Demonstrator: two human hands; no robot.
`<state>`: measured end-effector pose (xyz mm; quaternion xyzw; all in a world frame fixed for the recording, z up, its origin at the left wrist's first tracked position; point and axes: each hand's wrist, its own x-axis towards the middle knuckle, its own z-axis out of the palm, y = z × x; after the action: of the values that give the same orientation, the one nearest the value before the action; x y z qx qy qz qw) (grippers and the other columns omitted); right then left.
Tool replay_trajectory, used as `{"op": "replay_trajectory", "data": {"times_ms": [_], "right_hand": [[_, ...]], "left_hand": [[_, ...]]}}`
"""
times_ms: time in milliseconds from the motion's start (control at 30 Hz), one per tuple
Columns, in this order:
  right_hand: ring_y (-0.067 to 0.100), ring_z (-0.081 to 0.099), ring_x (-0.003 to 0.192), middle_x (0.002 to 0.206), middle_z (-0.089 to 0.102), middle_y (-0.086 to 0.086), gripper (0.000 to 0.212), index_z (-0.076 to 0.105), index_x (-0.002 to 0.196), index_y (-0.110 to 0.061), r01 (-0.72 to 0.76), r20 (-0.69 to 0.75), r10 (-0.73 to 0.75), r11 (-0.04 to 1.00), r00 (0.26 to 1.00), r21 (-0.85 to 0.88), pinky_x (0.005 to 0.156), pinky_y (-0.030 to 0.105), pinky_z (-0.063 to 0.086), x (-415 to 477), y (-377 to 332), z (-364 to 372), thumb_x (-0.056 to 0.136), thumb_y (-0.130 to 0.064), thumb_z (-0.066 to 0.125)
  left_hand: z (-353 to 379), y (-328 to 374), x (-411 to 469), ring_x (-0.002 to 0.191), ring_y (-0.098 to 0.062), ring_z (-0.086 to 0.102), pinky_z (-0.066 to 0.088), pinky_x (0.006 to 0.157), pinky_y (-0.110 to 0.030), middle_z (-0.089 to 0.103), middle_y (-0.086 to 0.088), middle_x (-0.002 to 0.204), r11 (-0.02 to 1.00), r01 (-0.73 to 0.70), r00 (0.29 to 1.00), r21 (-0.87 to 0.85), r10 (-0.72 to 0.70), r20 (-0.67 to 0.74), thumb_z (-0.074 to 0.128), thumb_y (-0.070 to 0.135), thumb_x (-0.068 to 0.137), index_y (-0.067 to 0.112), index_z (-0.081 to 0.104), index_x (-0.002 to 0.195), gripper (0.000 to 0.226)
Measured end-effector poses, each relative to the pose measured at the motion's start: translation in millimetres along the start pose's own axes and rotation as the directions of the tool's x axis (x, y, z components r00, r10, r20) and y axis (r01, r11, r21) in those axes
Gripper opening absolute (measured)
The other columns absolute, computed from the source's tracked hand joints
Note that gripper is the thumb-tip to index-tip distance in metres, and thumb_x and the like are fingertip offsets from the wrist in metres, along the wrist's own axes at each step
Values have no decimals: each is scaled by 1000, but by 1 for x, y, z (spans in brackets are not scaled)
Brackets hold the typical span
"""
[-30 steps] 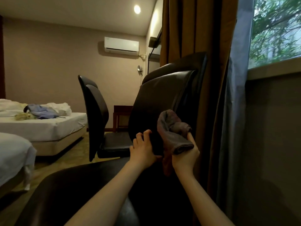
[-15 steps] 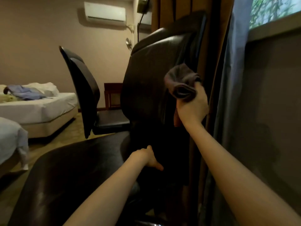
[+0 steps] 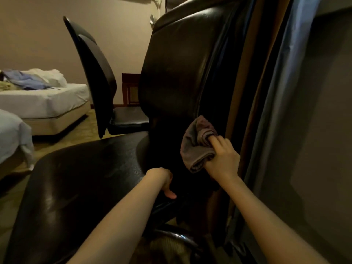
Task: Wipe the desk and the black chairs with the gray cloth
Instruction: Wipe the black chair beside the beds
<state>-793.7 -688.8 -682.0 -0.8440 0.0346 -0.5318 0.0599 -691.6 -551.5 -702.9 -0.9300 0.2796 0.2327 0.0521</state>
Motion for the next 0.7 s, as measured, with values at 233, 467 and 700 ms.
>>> {"op": "replay_trajectory", "data": {"times_ms": [233,467,700], "right_hand": [[37,57,80,99,61,19,35,65,101,-7,41,-189,-84,974,978,-221,60,34,44,103,-27,-45,78,-32,60],[22,59,77,85,63,2,25,75,79,-21,272,342,-44,705,939,-655,67,34,48,85,-60,4,74,-24,52],[30,42,117,128,44,9,38,57,120,-14,388,658,-65,849,750,-358,90,42,40,26,-33,-3,84,-24,60]], "left_hand": [[-1,1,6,124,-33,46,42,102,-45,44,-9,139,1000,3,1000,13,-3,-15,71,42,77,8,40,137,76],[4,-2,10,124,-32,47,41,104,-44,45,-9,138,1000,21,1000,21,-21,-4,72,45,75,8,41,136,78],[3,-2,8,127,-32,44,38,106,-44,43,-9,140,999,19,999,-39,-20,-45,71,48,75,14,33,144,85]]}}
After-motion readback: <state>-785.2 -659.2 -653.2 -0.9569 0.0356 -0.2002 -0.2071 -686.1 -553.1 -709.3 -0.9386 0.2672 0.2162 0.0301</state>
